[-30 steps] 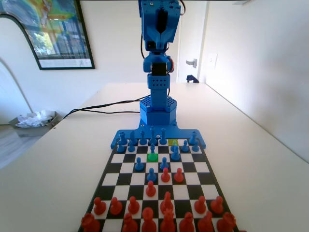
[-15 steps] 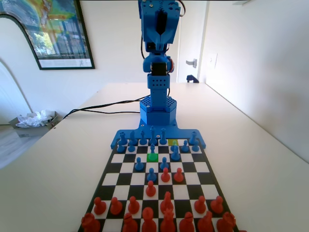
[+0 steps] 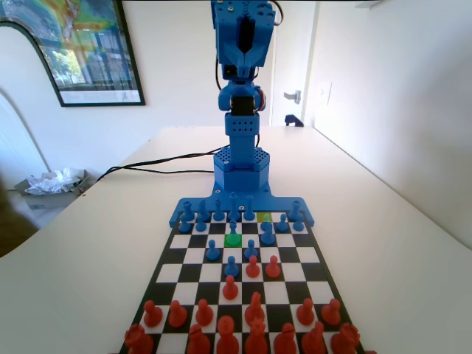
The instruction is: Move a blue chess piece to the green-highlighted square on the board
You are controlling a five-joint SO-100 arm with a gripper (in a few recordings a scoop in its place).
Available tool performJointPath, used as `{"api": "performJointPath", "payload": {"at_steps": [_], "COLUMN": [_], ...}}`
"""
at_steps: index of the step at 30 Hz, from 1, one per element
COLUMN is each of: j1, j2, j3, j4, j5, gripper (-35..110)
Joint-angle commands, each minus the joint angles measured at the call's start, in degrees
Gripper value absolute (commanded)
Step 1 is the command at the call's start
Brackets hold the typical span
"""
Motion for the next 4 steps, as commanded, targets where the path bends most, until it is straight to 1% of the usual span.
{"api": "performJointPath", "payload": {"at_steps": [1, 4], "j1": [0.4, 0.4], "j2": [1.1, 1.1], "j3": [-0.6, -0.6], "j4": [-0.8, -0.8], "j5": [-0.4, -0.4], "gripper": [2, 2]}}
